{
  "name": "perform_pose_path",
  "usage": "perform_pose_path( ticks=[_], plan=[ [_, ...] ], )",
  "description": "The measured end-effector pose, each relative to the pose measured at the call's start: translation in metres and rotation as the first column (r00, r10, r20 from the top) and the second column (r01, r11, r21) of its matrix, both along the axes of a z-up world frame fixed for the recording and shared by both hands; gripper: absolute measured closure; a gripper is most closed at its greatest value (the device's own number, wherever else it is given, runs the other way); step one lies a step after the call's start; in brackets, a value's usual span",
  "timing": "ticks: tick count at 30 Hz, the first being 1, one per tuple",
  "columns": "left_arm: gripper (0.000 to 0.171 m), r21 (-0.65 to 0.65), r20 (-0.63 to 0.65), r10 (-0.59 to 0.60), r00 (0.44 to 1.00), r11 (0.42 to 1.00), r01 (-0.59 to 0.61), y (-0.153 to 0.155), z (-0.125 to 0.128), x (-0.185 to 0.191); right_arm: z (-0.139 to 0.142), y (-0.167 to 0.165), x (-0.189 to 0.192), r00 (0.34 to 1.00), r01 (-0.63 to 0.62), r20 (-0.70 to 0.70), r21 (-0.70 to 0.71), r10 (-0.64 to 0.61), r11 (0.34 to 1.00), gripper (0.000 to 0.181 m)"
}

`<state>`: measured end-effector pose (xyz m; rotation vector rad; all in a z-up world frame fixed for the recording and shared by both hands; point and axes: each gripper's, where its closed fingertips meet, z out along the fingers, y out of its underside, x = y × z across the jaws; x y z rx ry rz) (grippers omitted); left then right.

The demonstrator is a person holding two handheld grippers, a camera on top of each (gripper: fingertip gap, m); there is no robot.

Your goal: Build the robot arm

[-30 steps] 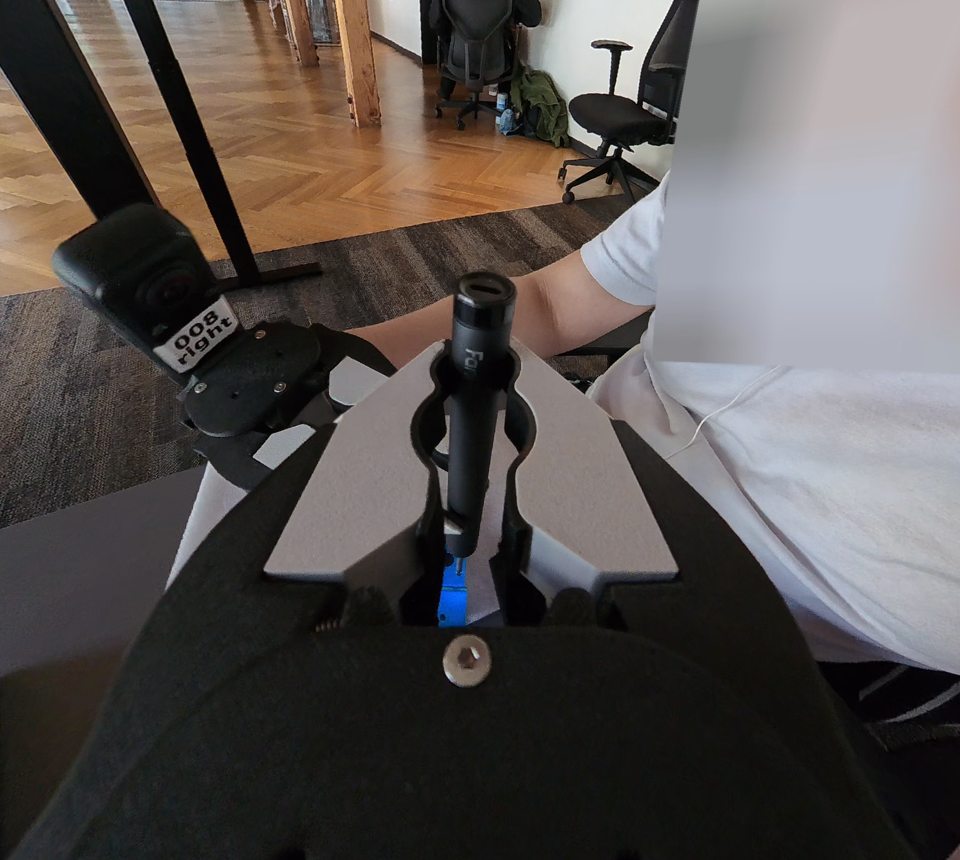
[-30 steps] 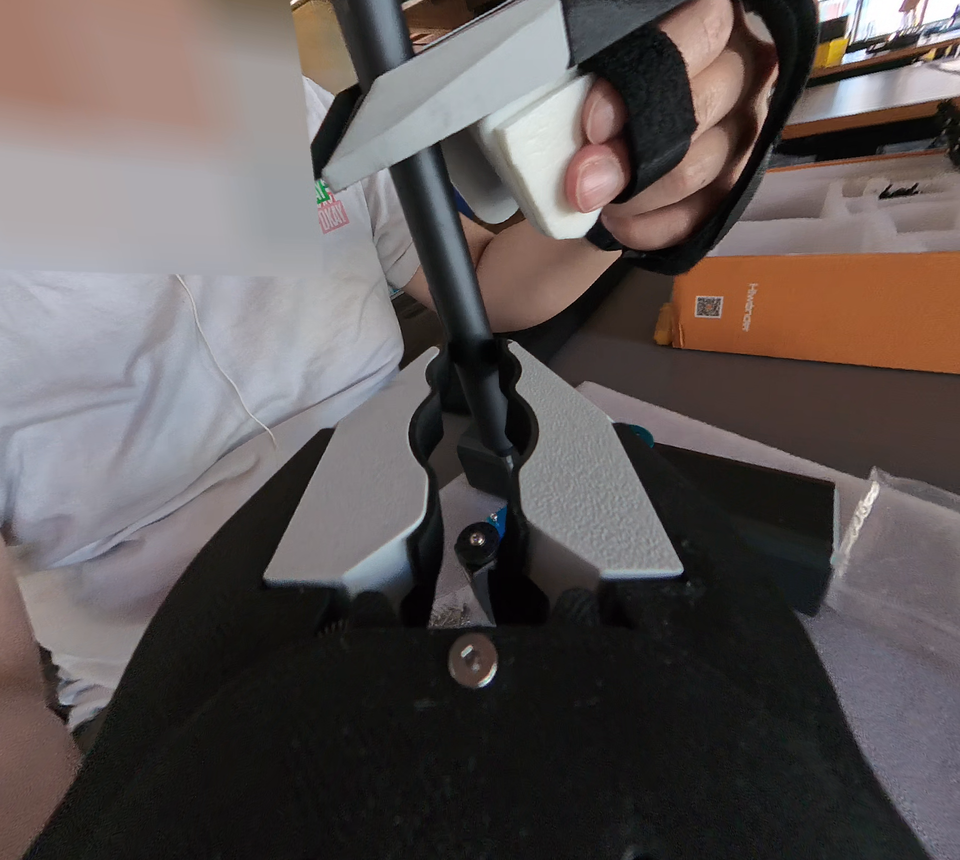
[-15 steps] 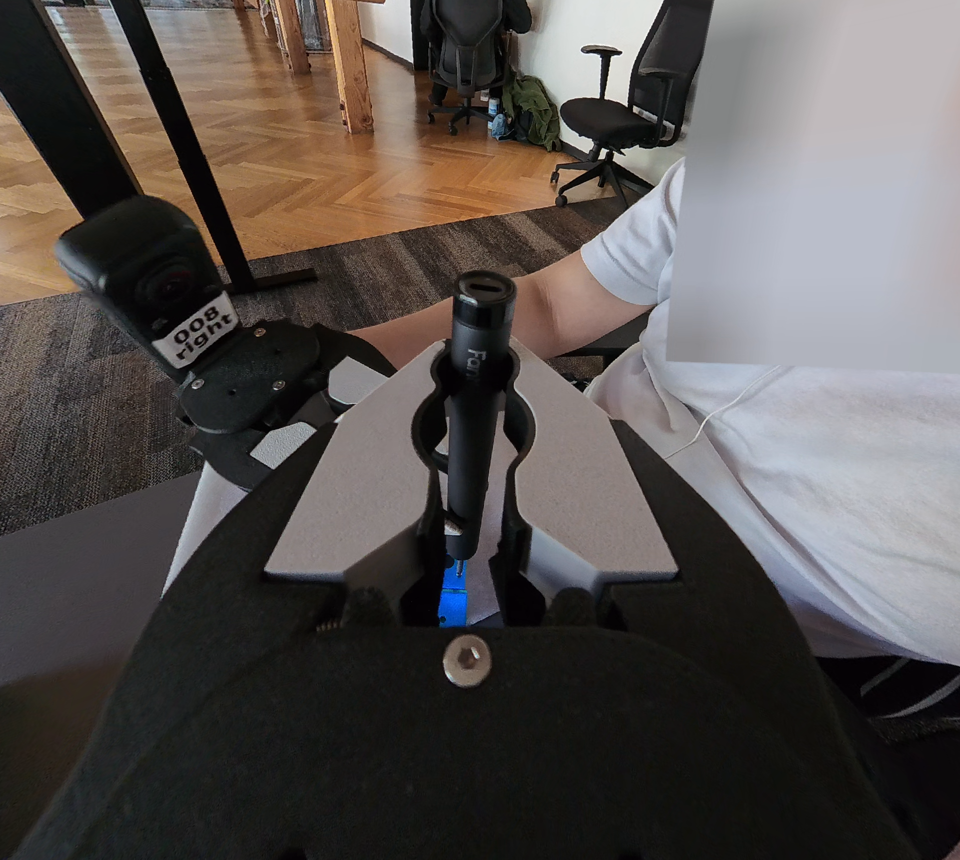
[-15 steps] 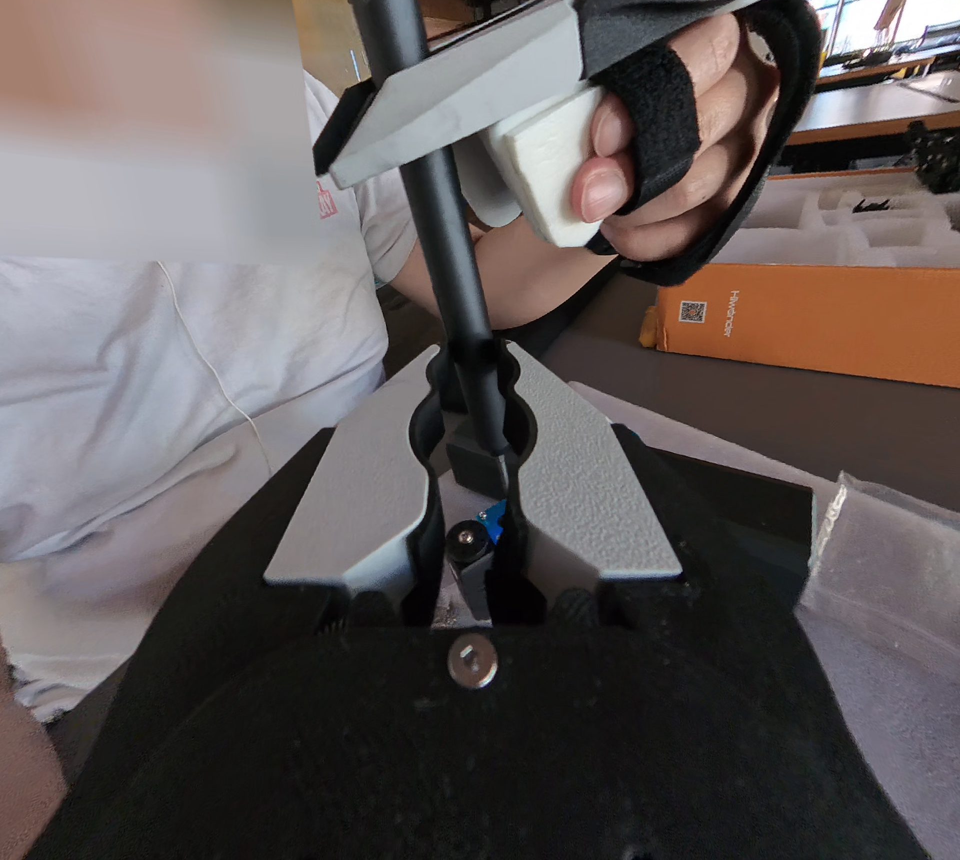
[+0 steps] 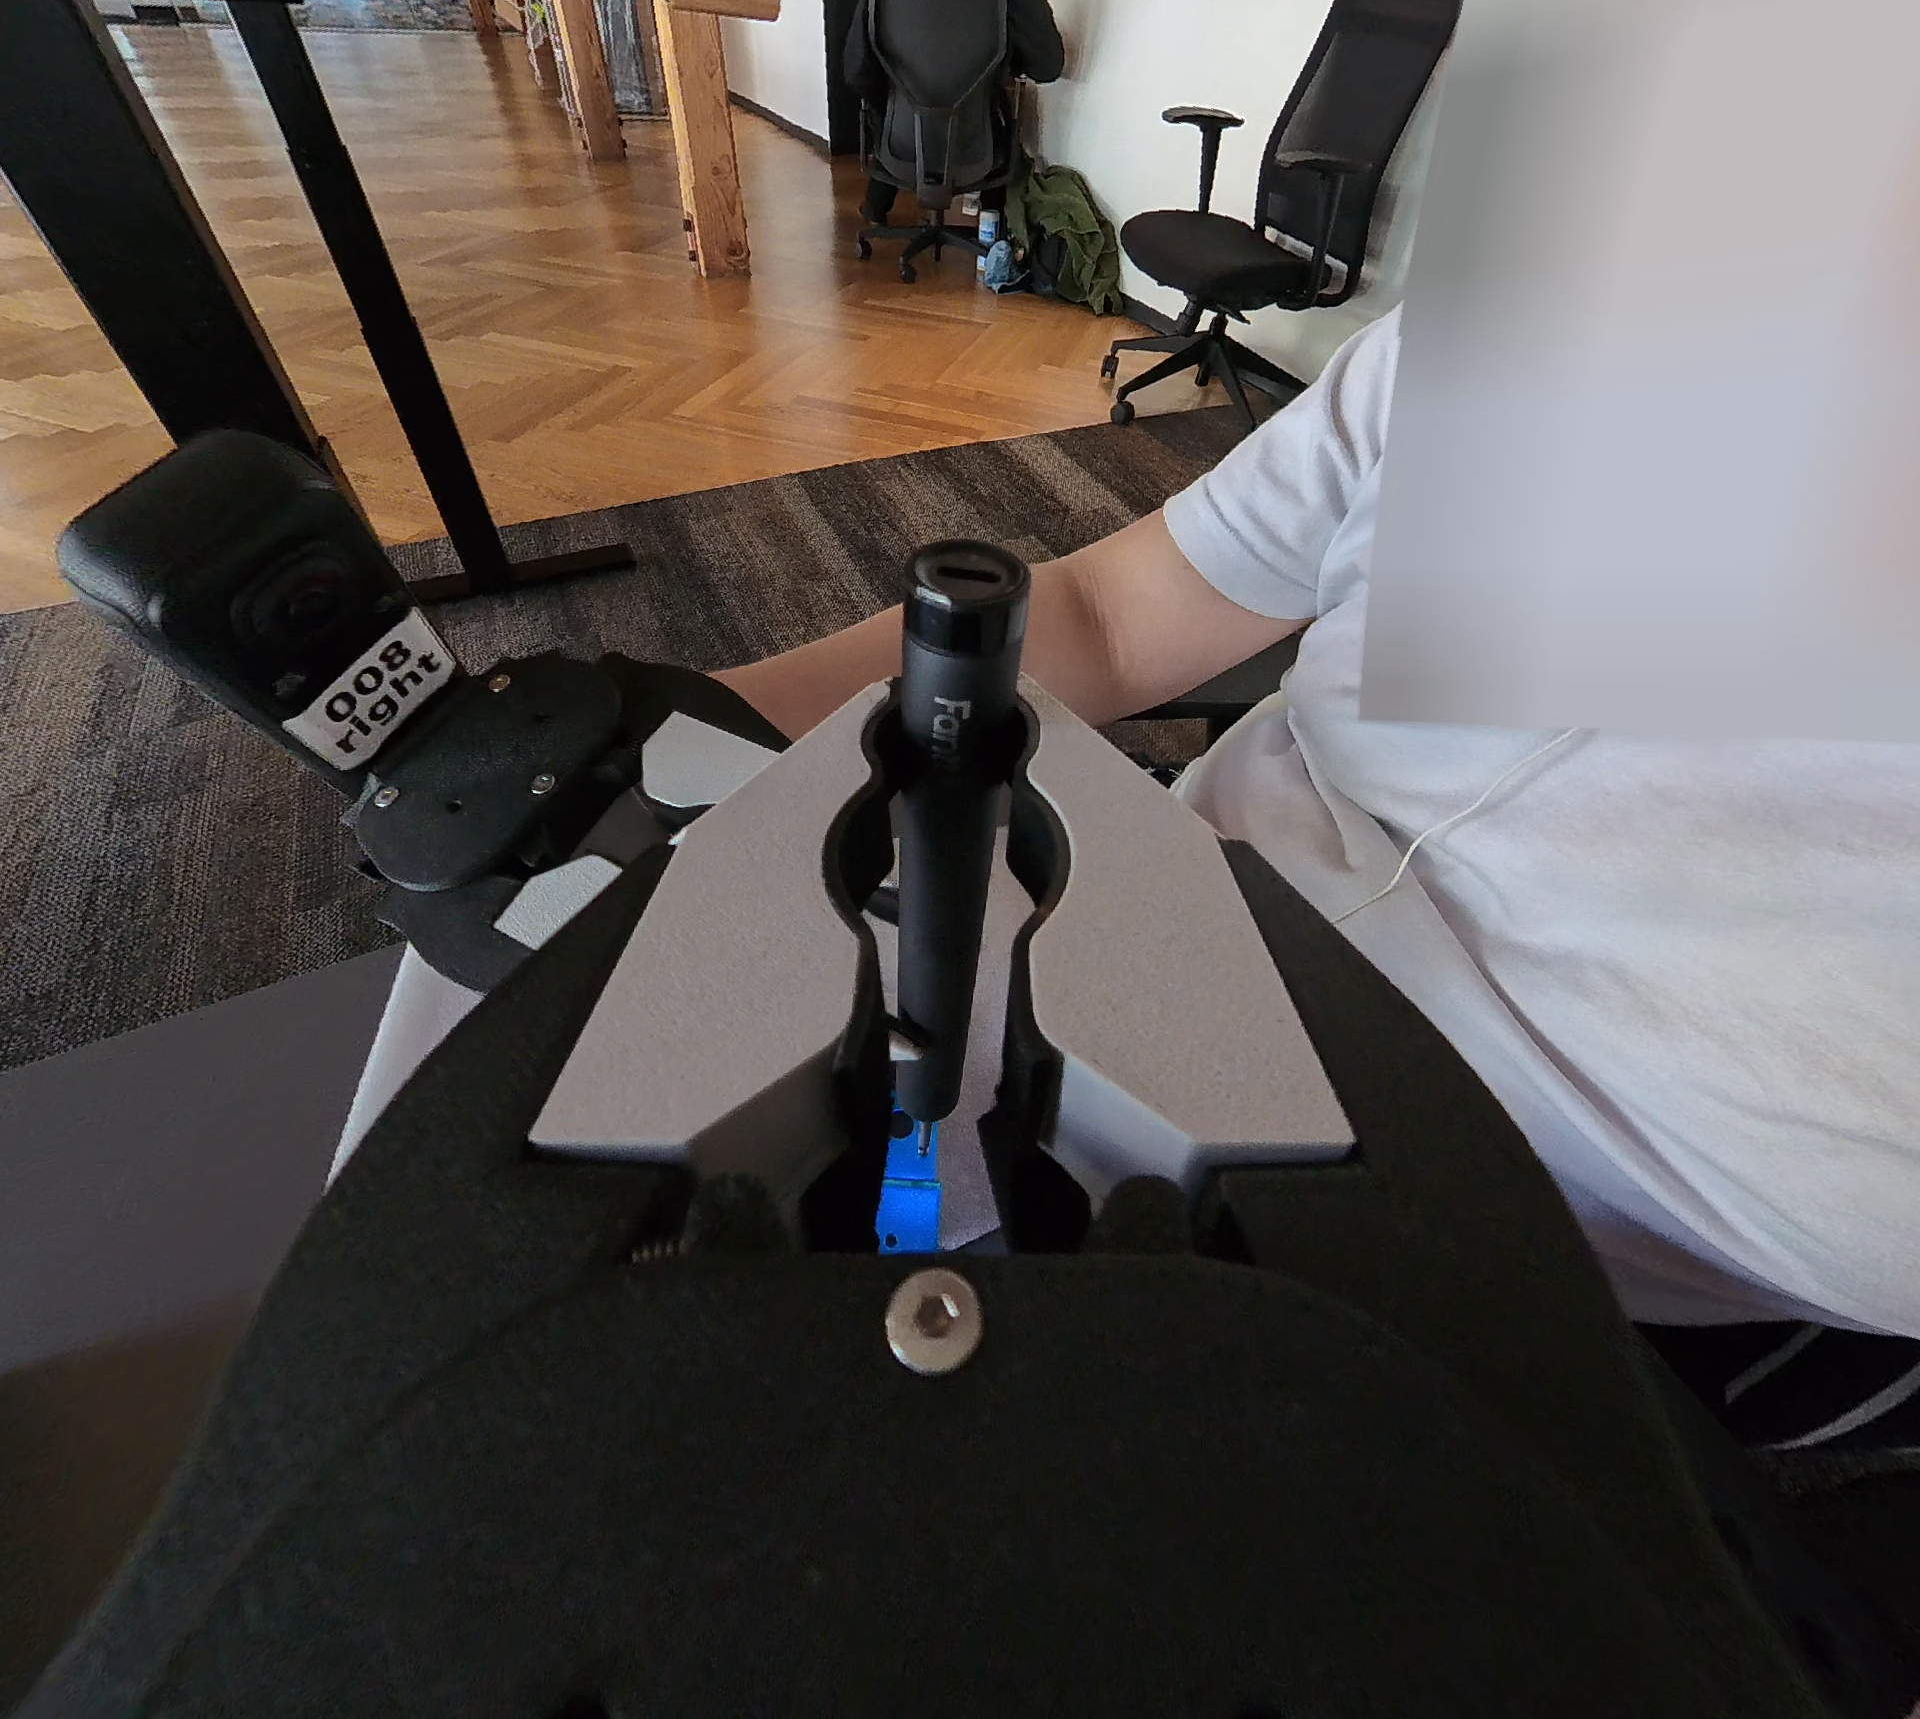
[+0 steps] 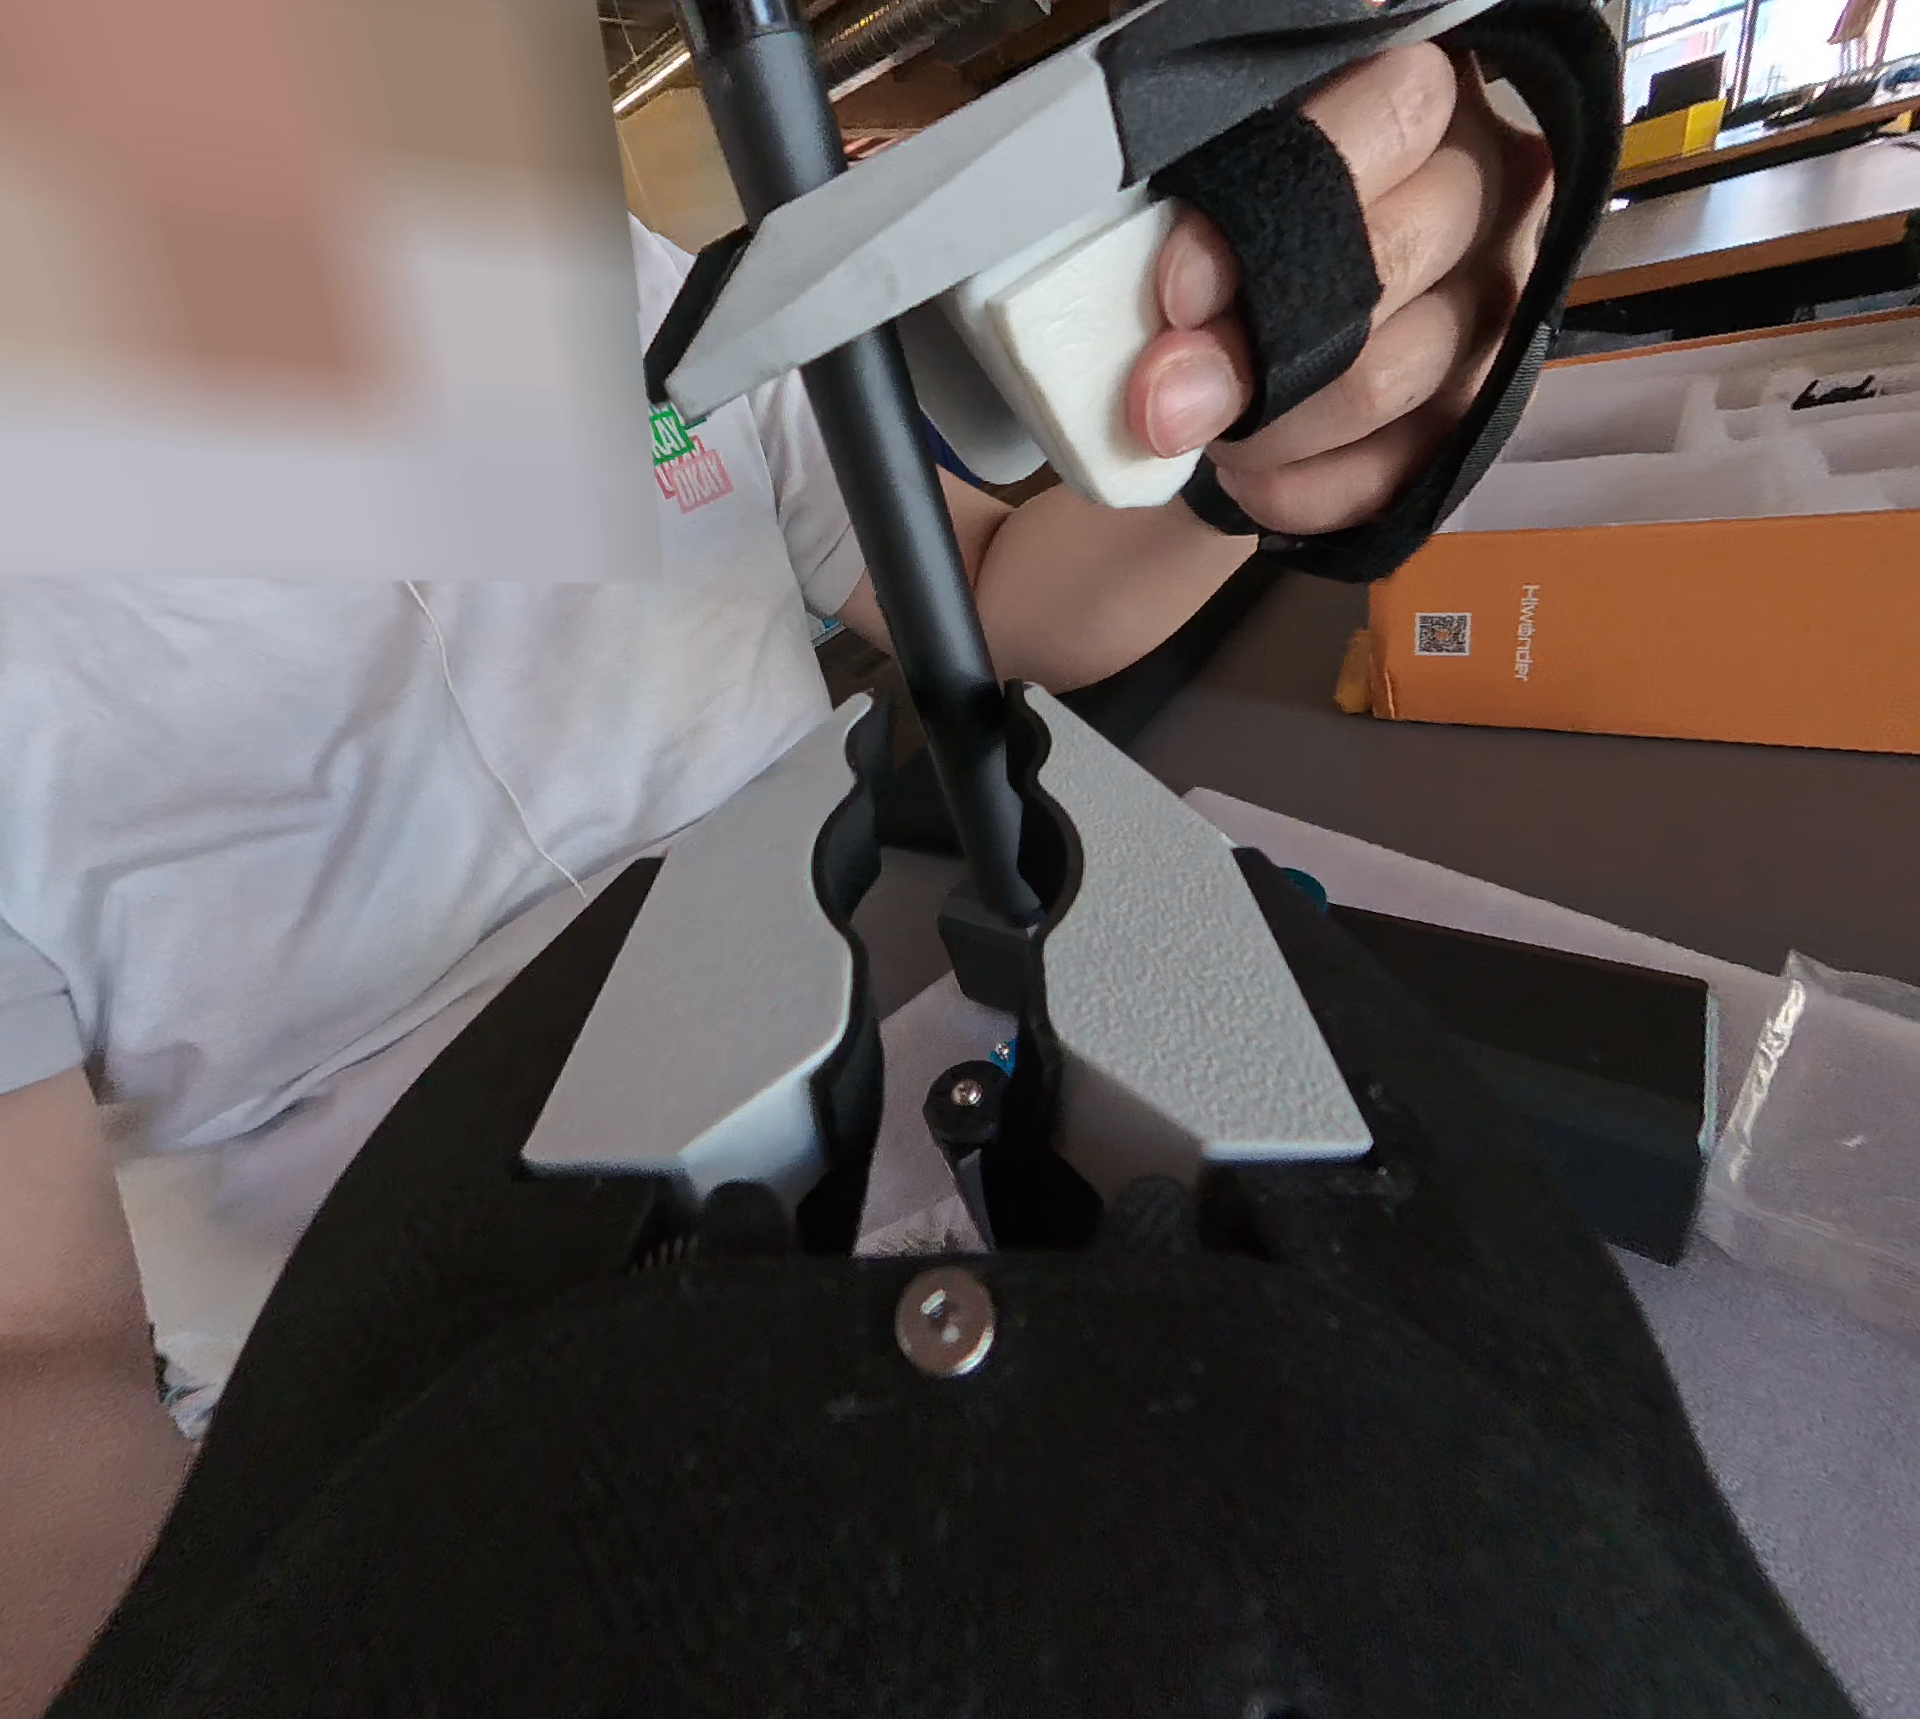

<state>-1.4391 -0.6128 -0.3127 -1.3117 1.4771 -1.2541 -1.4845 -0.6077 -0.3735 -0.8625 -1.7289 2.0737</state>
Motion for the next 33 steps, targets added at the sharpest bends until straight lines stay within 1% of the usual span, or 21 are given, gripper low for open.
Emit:
perform_pose_path(
  ticks=[1, 4, 8, 14, 19, 24, 27, 28, 29, 30, 31, 32, 33],
  plan=[
    [0.157, -0.001, 0.0, 0.003, 1.0, 1.0, -0.003, 0.001, 0.0, -0.001, -0.001, 0.001, 0.0, 1.0, 0.005, -0.003, 0.004, -0.005, 1.0, 0.164],
    [0.156, -0.002, 0.003, -0.001, 1.0, 1.0, 0.001, 0.0, 0.0, -0.001, -0.001, 0.0, 0.0, 1.0, 0.0, -0.003, 0.01, 0.001, 1.0, 0.164],
    [0.156, -0.008, 0.006, -0.009, 1.0, 1.0, 0.009, -0.001, 0.0, 0.0, -0.001, 0.0, 0.002, 0.999, -0.05, 0.001, -0.038, 0.05, 0.998, 0.162],
    [0.156, -0.012, 0.01, -0.01, 1.0, 1.0, 0.01, 0.0, 0.0, 0.0, -0.001, 0.001, 0.001, 0.998, -0.068, -0.019, -0.044, 0.067, 0.997, 0.165],
    [0.16, -0.017, 0.007, -0.006, 1.0, 1.0, 0.006, 0.001, -0.001, -0.002, -0.001, 0.006, 0.0, 0.999, -0.034, -0.027, -0.033, 0.033, 0.999, 0.167],
    [0.16, -0.021, 0.012, -0.013, 1.0, 1.0, 0.013, 0.001, -0.001, -0.002, -0.001, 0.006, -0.001, 0.999, -0.036, -0.017, -0.039, 0.036, 0.999, 0.167],
    [0.16, -0.017, 0.007, -0.008, 1.0, 1.0, 0.008, 0.001, -0.001, -0.002, -0.002, 0.007, -0.002, 0.999, -0.03, 0.025, -0.069, 0.032, 0.997, 0.165],
    [0.16, -0.016, 0.006, -0.002, 1.0, 1.0, 0.002, 0.002, -0.001, -0.002, -0.002, 0.008, -0.003, 0.999, 0.005, 0.05, -0.083, -0.001, 0.997, 0.16],
    [0.16, -0.015, 0.004, 0.003, 1.0, 1.0, -0.003, 0.002, -0.001, -0.002, -0.003, 0.012, -0.005, 0.994, 0.085, 0.073, -0.081, -0.079, 0.993, 0.154],
    [0.16, -0.012, 0.002, 0.005, 1.0, 1.0, -0.005, 0.002, -0.001, -0.003, -0.005, 0.013, -0.006, 0.981, 0.181, 0.085, -0.049, -0.176, 0.982, 0.147],
    [0.161, -0.007, 0.0, 0.006, 1.0, 1.0, -0.006, 0.002, -0.002, -0.004, -0.006, 0.012, -0.003, 0.96, 0.274, 0.058, 0.007, -0.274, 0.962, 0.148],
    [0.161, -0.004, -0.003, 0.009, 1.0, 1.0, -0.009, 0.003, -0.002, -0.005, -0.005, 0.014, -0.002, 0.914, 0.404, 0.026, 0.059, -0.406, 0.913, 0.15],
    [0.161, -0.003, -0.004, 0.013, 1.0, 1.0, -0.013, 0.004, -0.002, -0.005, -0.004, 0.016, 0.001, 0.842, 0.537, -0.004, 0.106, -0.54, 0.837, 0.148]
  ],
)
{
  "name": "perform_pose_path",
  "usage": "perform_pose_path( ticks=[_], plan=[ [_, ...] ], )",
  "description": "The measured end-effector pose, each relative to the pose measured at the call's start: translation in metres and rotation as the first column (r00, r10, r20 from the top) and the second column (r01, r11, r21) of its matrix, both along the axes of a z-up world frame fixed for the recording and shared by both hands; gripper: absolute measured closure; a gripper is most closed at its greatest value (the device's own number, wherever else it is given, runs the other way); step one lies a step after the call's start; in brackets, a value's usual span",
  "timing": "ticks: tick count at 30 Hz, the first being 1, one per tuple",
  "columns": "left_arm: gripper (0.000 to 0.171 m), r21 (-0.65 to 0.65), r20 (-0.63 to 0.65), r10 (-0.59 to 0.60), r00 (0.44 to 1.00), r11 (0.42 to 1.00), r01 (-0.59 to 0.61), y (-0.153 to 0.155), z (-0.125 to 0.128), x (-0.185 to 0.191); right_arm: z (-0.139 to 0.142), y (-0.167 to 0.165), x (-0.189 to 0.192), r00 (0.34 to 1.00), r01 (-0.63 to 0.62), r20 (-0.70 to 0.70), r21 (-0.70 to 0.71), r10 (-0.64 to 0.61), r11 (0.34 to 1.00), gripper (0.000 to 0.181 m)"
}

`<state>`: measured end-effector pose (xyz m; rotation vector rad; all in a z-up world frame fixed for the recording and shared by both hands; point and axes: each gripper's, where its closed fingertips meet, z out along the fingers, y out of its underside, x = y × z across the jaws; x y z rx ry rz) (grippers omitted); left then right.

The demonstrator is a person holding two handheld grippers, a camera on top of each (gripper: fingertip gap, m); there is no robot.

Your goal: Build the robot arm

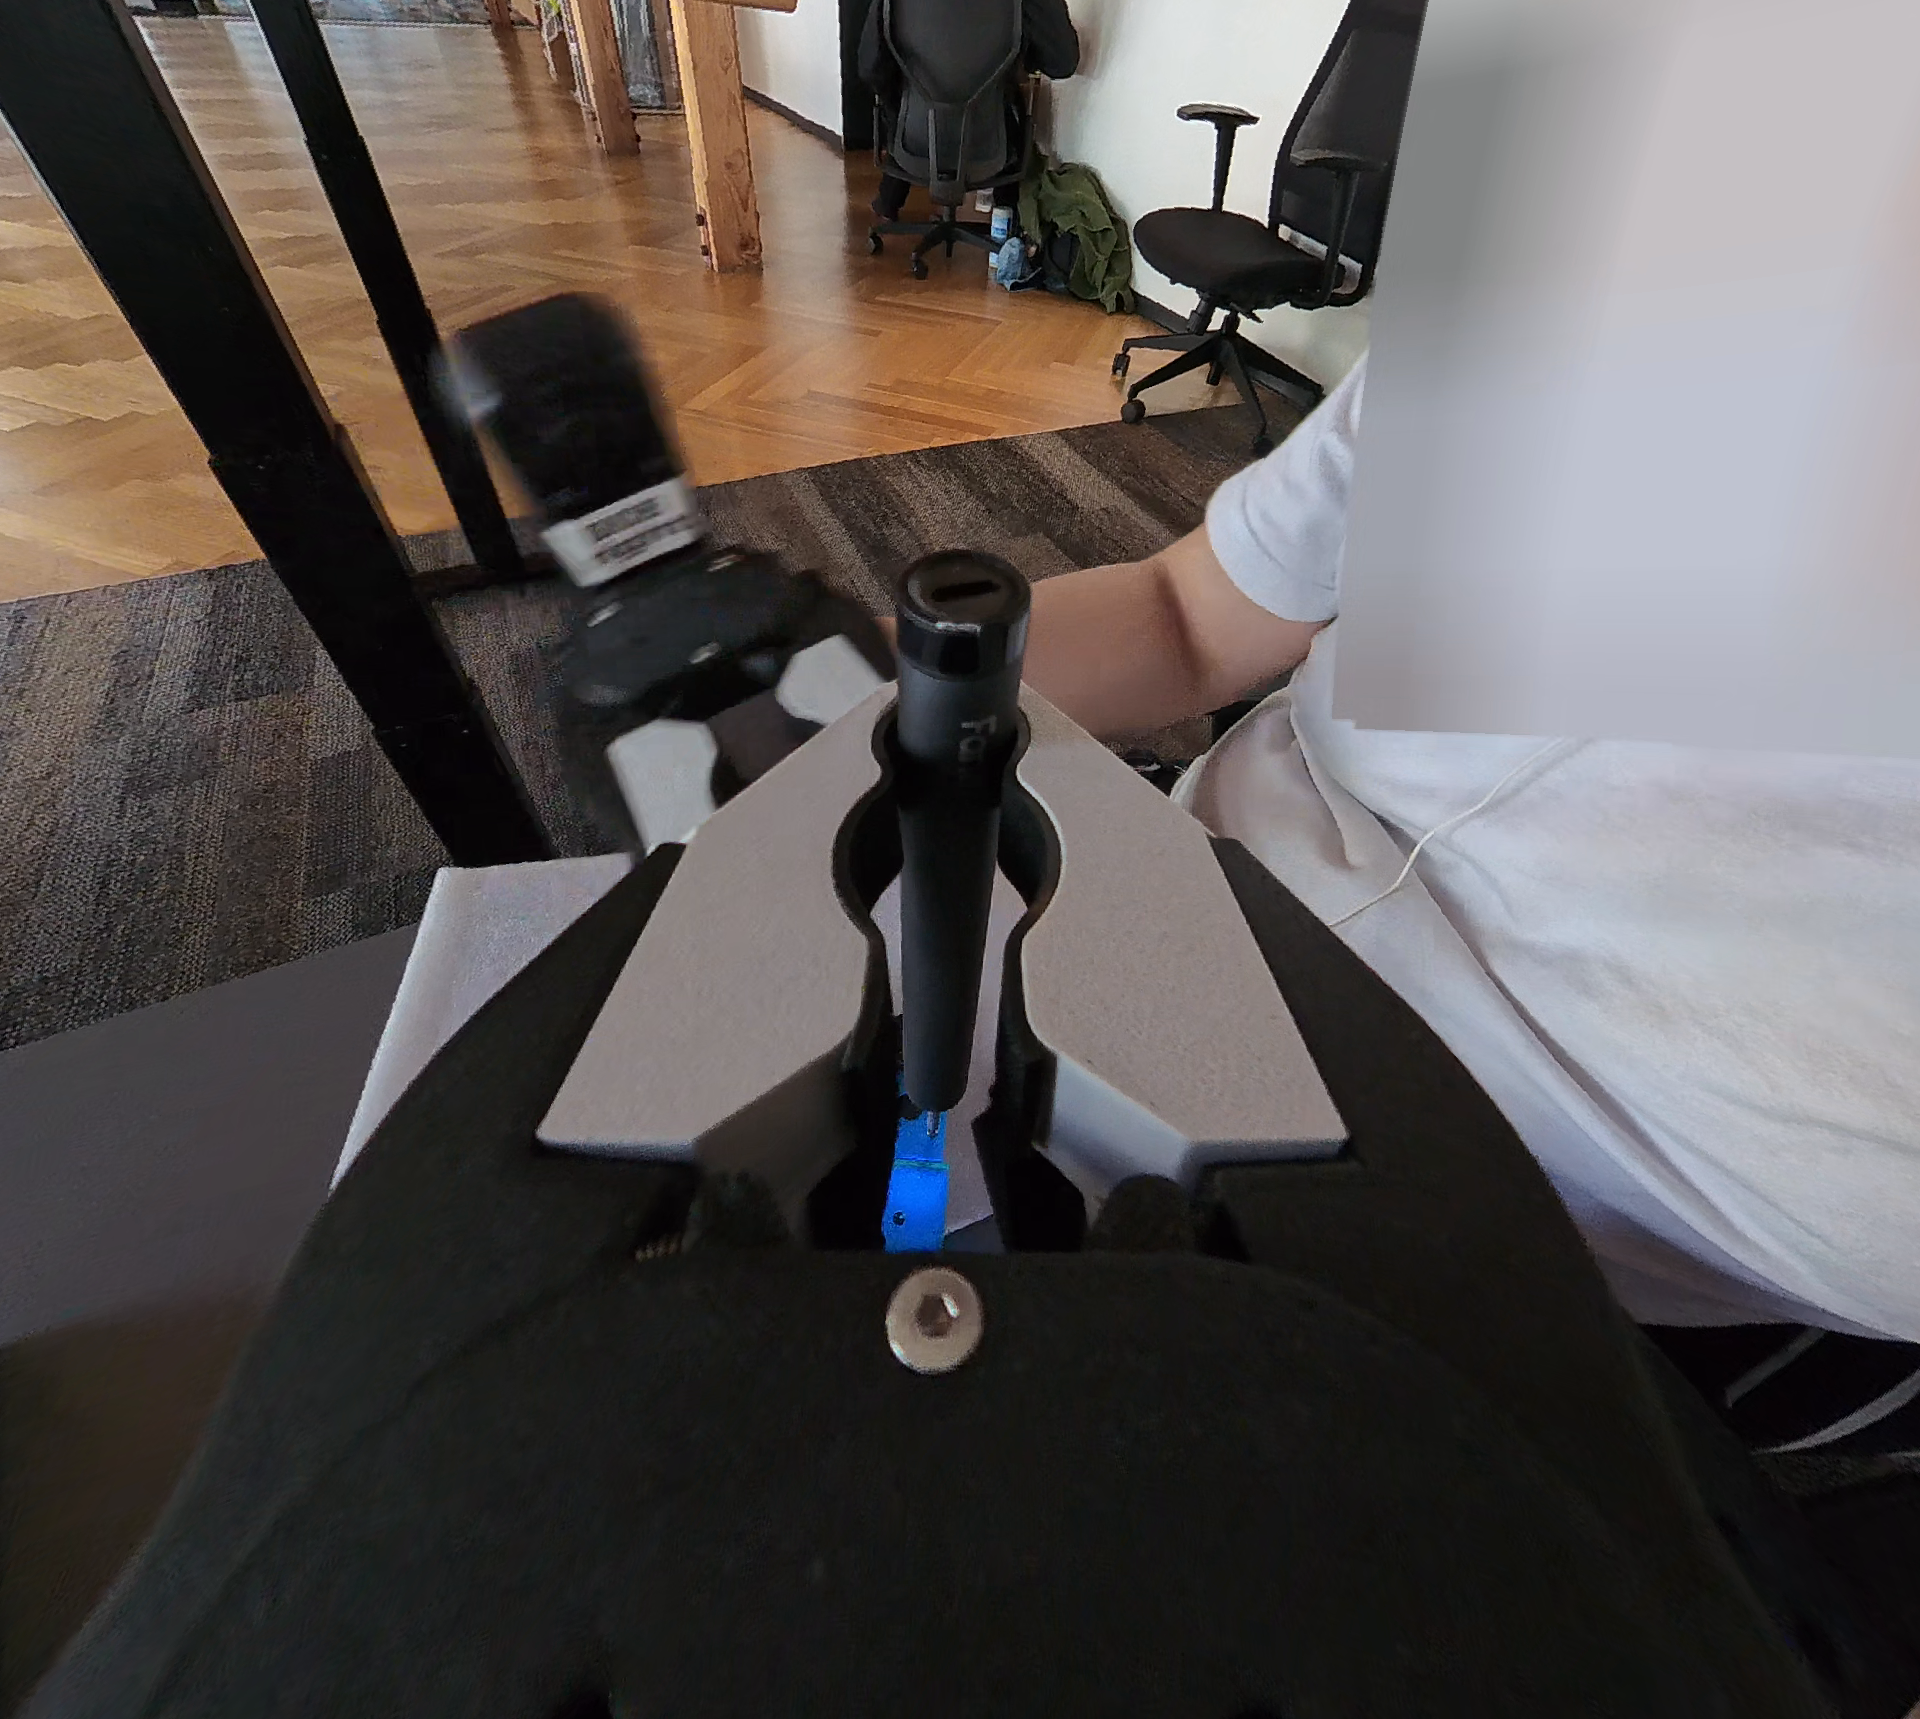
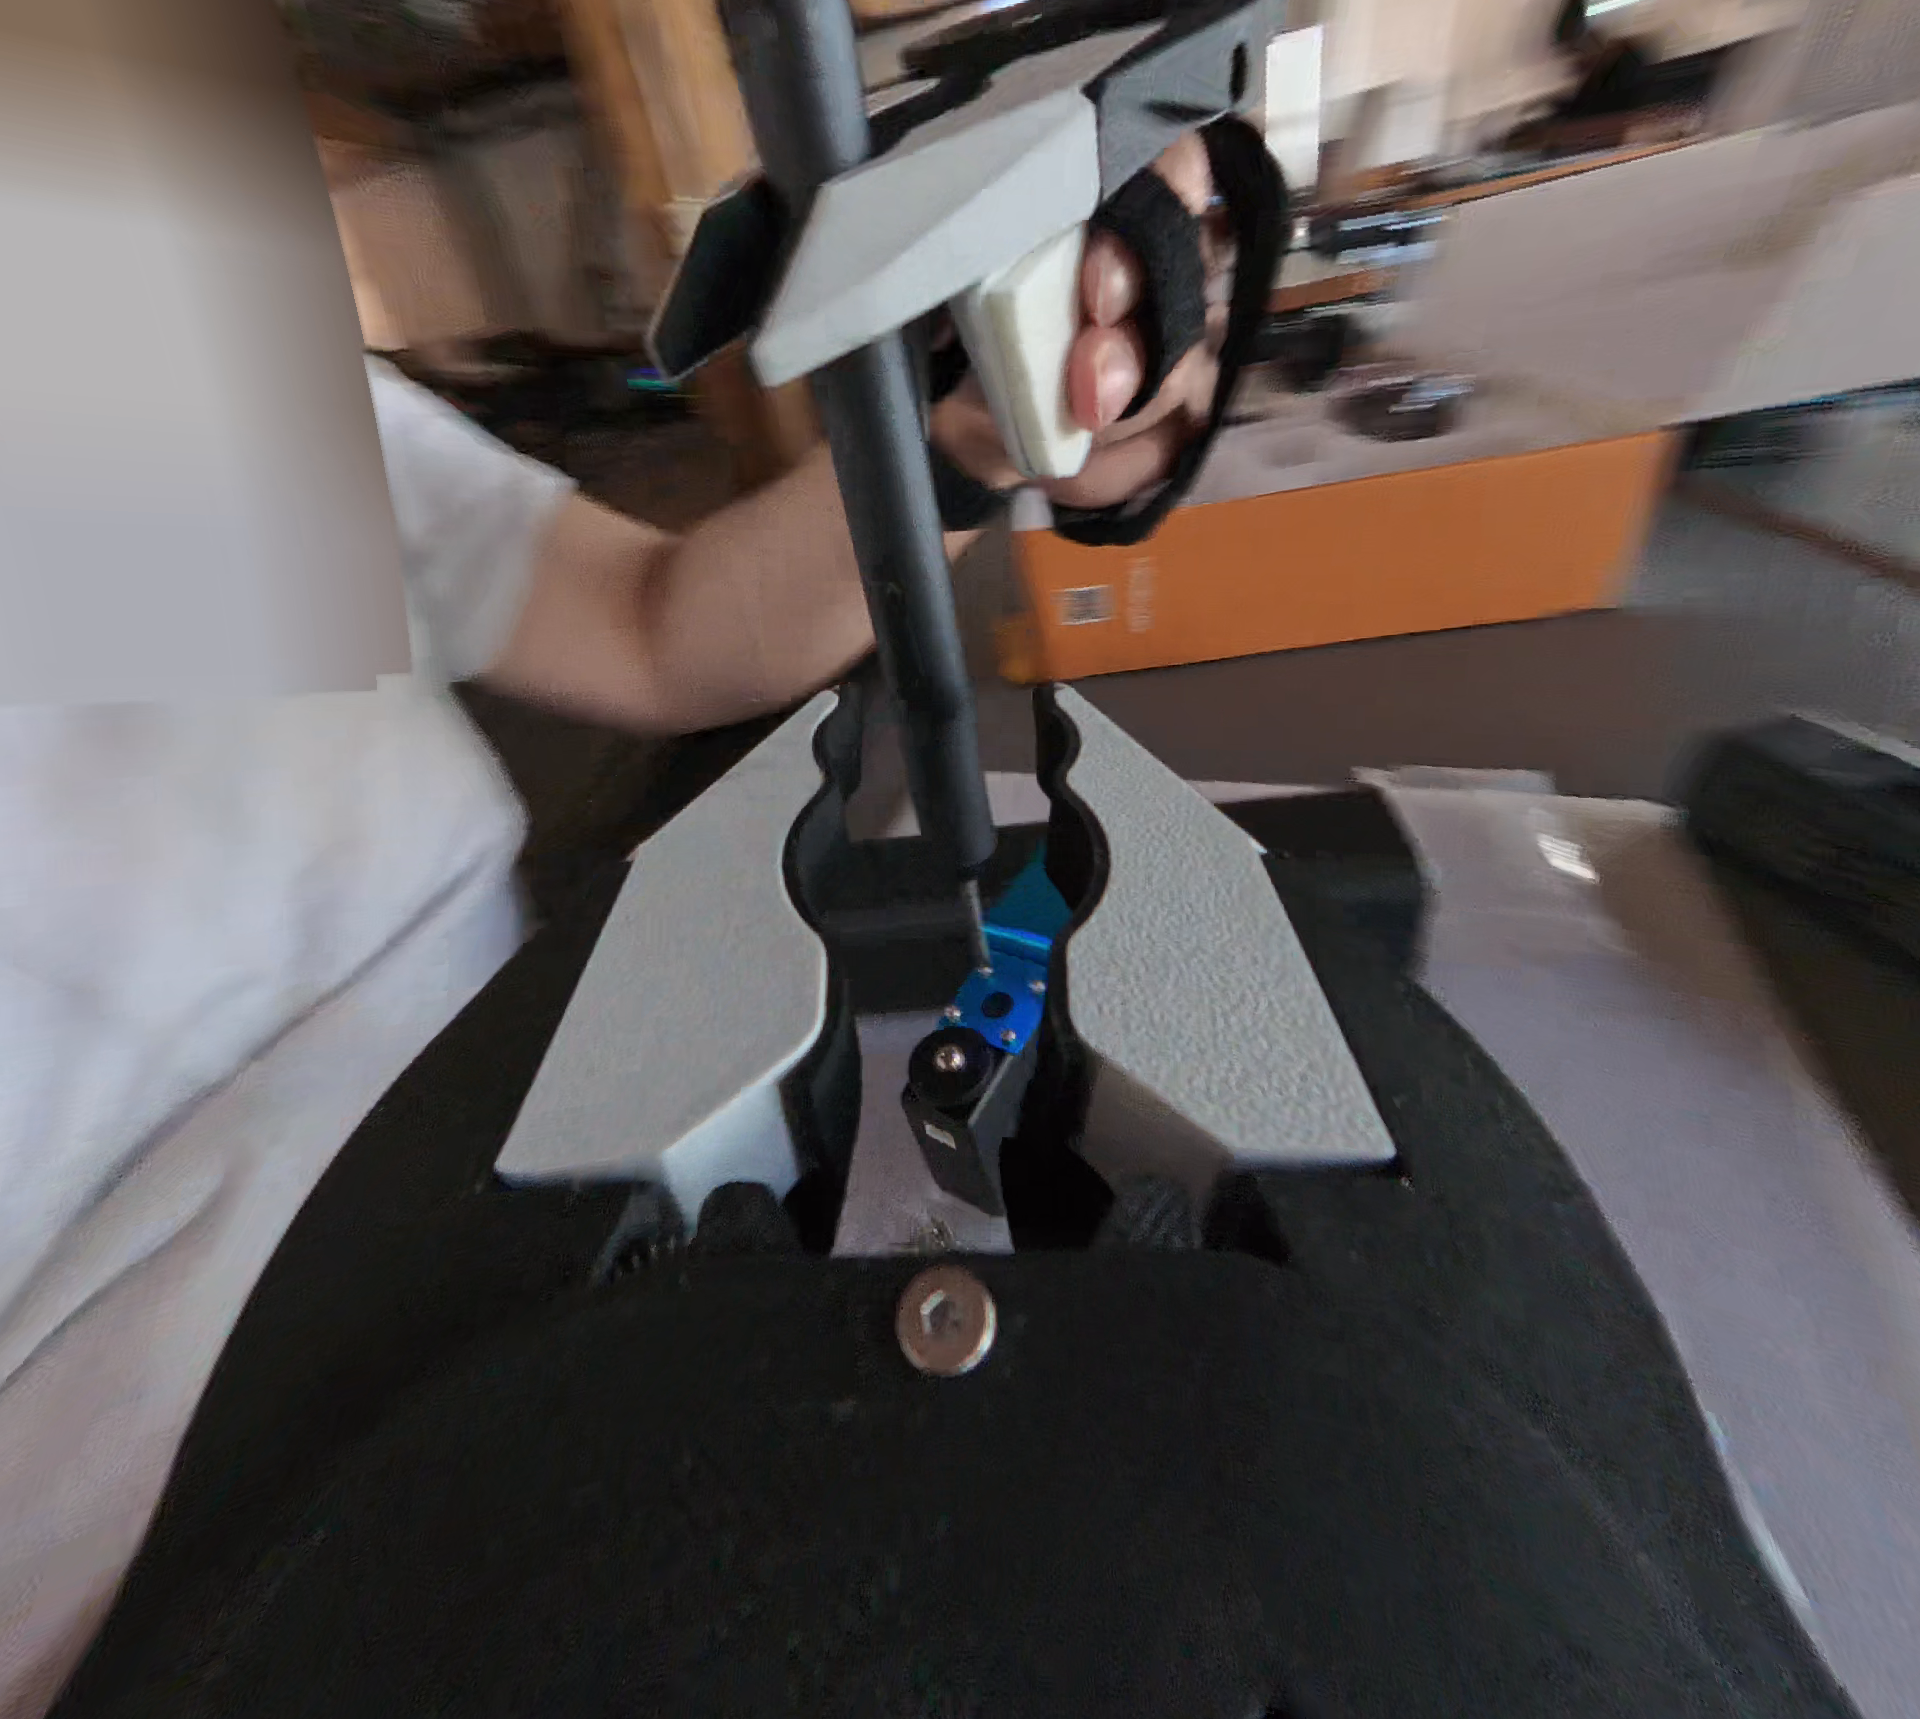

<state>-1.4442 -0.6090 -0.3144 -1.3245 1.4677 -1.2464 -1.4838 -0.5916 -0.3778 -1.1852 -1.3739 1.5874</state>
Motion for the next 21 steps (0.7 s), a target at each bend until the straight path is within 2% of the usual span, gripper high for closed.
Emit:
perform_pose_path(
  ticks=[1, 2, 4, 6, 7, 9, 10, 12, 13, 16, 21],
  plan=[
    [0.161, -0.002, 0.001, 0.0, 1.0, 1.0, 0.0, 0.0, 0.0, 0.0, 0.0, 0.006, 0.004, 0.983, 0.181, 0.007, 0.06, -0.182, 0.982, 0.148],
    [0.161, -0.004, 0.005, -0.002, 1.0, 1.0, 0.002, 0.0, 0.0, 0.0, 0.005, 0.009, 0.01, 0.937, 0.348, -0.02, 0.119, -0.348, 0.93, 0.146],
    [0.161, -0.012, 0.012, -0.006, 1.0, 1.0, 0.006, 0.0, 0.0, 0.0, 0.02, -0.003, 0.02, 0.826, 0.564, -0.109, 0.176, -0.553, 0.807, 0.148],
    [0.161, -0.019, 0.017, -0.009, 1.0, 1.0, 0.01, 0.0, 0.001, 0.001, 0.026, -0.012, 0.025, 0.704, 0.709, -0.162, 0.232, -0.692, 0.666, 0.152],
    [0.161, -0.023, 0.019, -0.011, 1.0, 1.0, 0.011, 0.0, 0.001, 0.002, 0.025, -0.008, 0.028, 0.623, 0.776, -0.182, 0.273, -0.761, 0.569, 0.151],
    [0.161, -0.023, 0.018, -0.006, 1.0, 1.0, 0.006, 0.001, 0.001, 0.002, 0.021, -0.006, 0.023, 0.55, 0.815, -0.213, 0.346, -0.807, 0.464, 0.15],
    [0.161, -0.023, 0.017, -0.003, 1.0, 1.0, 0.003, 0.001, 0.0, 0.003, 0.018, -0.006, 0.018, 0.54, 0.822, -0.2, 0.335, -0.818, 0.461, 0.149],
    [0.161, -0.018, 0.013, 0.004, 1.0, 1.0, -0.003, 0.001, 0.0, 0.003, 0.014, -0.011, 0.007, 0.553, 0.823, -0.19, 0.271, -0.811, 0.498, 0.156],
    [0.161, -0.019, 0.012, 0.009, 1.0, 1.0, -0.008, 0.002, 0.0, 0.003, 0.011, -0.01, 0.006, 0.538, 0.834, -0.189, 0.264, -0.822, 0.485, 0.158],
    [0.161, -0.025, 0.016, 0.013, 1.0, 1.0, -0.013, 0.003, 0.0, 0.002, 0.005, -0.008, 0.005, 0.53, 0.834, -0.173, 0.284, -0.83, 0.473, 0.161],
    [0.161, -0.032, 0.021, 0.008, 1.0, 0.999, -0.007, 0.003, 0.0, 0.004, -0.008, -0.004, 0.0, 0.547, 0.819, -0.106, 0.273, -0.83, 0.505, 0.164]
  ],
)
